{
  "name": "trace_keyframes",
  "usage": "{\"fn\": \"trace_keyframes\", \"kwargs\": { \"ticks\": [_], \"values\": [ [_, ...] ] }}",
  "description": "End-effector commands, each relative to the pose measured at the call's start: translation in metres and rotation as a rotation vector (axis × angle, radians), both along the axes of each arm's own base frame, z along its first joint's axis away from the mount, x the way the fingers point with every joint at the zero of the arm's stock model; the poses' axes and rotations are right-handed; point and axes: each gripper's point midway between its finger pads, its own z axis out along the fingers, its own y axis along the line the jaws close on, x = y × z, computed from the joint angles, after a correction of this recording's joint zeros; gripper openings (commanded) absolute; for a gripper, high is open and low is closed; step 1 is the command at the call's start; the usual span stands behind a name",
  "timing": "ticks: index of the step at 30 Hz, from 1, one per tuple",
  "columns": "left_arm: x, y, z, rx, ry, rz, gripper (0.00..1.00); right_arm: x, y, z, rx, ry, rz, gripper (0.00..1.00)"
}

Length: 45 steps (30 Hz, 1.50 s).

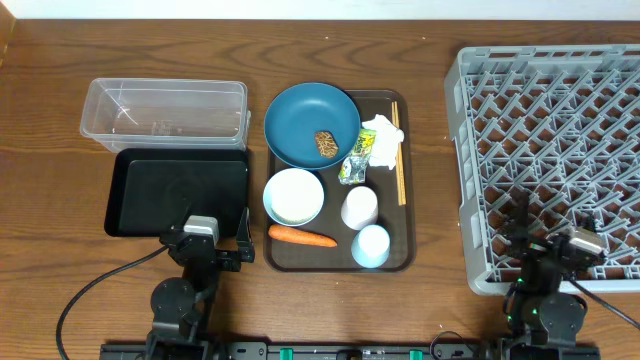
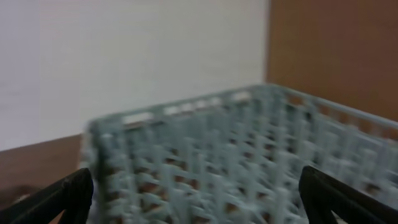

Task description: Sort waste into correct bins and load items into the dishwasher rack

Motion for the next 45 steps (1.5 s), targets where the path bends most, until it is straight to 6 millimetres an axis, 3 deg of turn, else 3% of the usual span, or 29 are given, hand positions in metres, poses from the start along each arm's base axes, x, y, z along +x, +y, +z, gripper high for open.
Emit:
{"fn": "trace_keyframes", "kwargs": {
  "ticks": [1,7,14,23,31,38,42,45],
  "values": [
    [0.000,-0.001,-0.015,0.016,0.033,-0.009,0.98,-0.011,-0.019,0.003,0.003,0.000,-0.125,0.99],
    [0.000,-0.001,-0.015,0.016,0.033,-0.010,0.98,-0.010,-0.019,-0.002,0.004,0.020,-0.124,0.99],
    [0.000,-0.001,-0.015,0.016,0.033,-0.009,0.98,-0.005,-0.007,-0.026,0.009,0.125,-0.047,0.99],
    [0.000,-0.002,-0.014,0.013,0.030,-0.012,0.98,-0.003,-0.003,-0.027,0.009,0.128,-0.019,0.99],
    [-0.006,-0.032,-0.011,-0.279,0.080,-0.149,0.98,-0.003,-0.003,-0.027,0.009,0.129,-0.020,0.99],
    [-0.021,-0.064,-0.005,-0.334,0.110,-0.351,0.98,-0.003,-0.003,-0.027,0.009,0.129,-0.020,0.99],
    [-0.023,-0.065,-0.005,-0.376,0.145,-0.349,0.98,-0.003,-0.003,-0.027,0.009,0.129,-0.020,0.99],
    [-0.023,-0.055,0.002,-0.370,0.161,-0.280,0.98,-0.003,-0.003,-0.027,0.009,0.129,-0.020,0.99]
  ]
}}
